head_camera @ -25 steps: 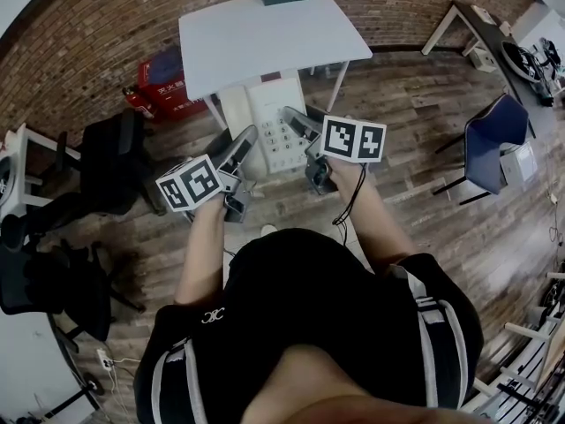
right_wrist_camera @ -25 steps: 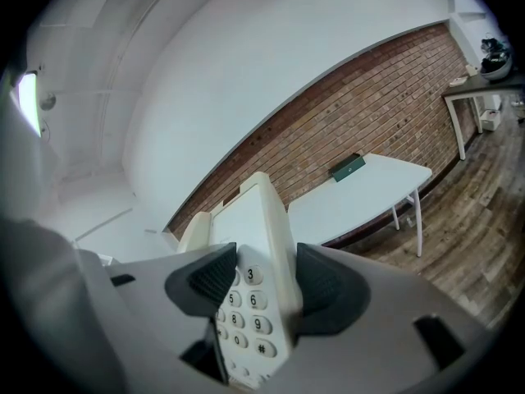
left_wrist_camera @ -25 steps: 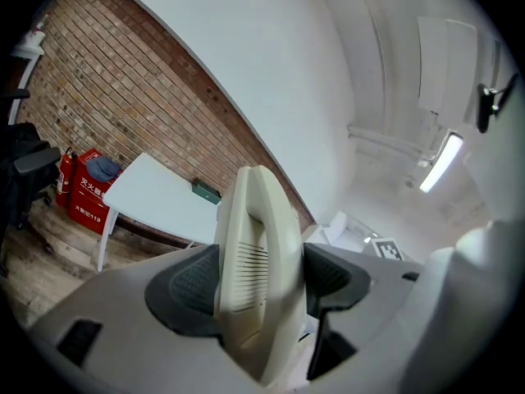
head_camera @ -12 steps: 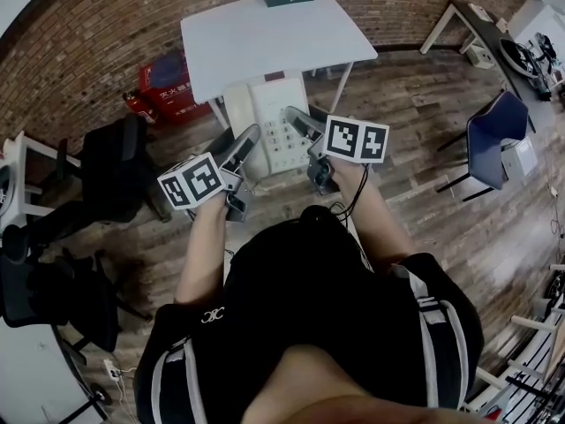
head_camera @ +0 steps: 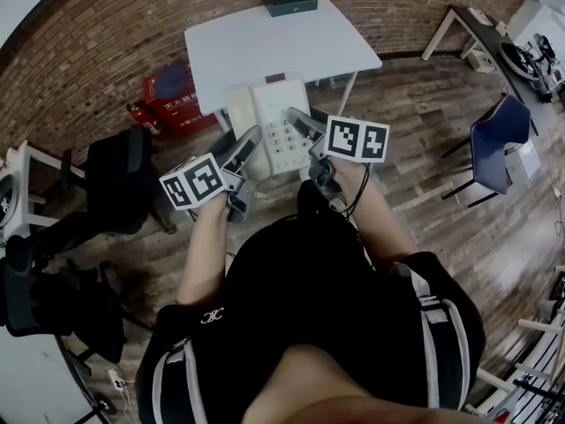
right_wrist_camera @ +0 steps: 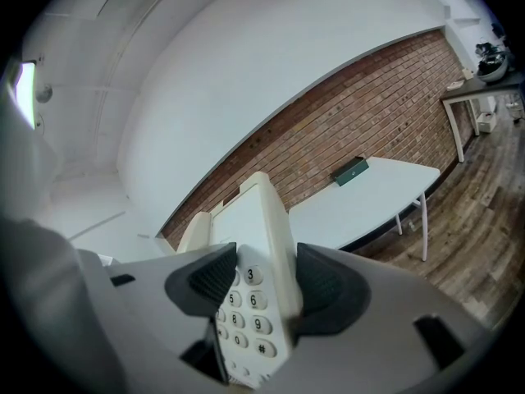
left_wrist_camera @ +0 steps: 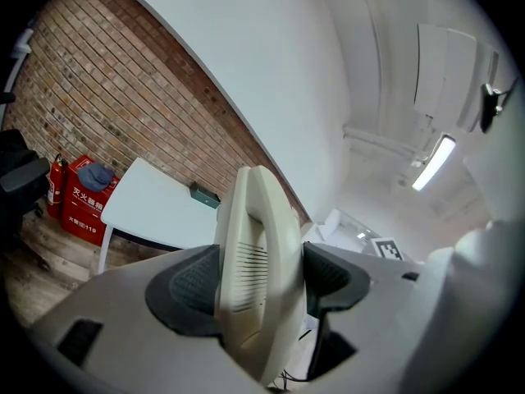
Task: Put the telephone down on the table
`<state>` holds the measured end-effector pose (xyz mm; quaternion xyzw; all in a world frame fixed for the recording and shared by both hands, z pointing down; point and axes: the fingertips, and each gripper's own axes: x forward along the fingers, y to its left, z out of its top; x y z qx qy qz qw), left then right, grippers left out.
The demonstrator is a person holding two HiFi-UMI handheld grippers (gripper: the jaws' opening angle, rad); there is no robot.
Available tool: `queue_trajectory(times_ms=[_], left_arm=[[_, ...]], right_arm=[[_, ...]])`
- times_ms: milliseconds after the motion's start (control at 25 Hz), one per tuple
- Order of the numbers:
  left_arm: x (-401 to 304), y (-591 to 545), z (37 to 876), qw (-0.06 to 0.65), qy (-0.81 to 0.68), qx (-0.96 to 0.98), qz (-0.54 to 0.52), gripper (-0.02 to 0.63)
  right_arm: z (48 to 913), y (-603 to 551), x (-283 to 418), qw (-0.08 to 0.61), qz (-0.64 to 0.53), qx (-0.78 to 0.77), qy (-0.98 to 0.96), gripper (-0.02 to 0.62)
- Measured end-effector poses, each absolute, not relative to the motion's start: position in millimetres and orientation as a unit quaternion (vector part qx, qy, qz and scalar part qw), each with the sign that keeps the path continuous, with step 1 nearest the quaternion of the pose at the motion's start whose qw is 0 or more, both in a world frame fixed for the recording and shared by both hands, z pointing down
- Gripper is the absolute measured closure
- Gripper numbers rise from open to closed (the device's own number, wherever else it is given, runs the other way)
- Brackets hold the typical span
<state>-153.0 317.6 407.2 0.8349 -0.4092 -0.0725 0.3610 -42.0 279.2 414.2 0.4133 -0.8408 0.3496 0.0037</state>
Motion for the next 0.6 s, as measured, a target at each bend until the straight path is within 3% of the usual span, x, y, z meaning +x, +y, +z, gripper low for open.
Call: queue_trajectory(times_ms=[600], left_arm=[[-153.1,218.2,413.5,0.358,-0.417,0.833,-0.066,0.291]], right_arm=[[421.8,177.9,-43.2,0.0,0.353,0.404,-0.844,0.391]])
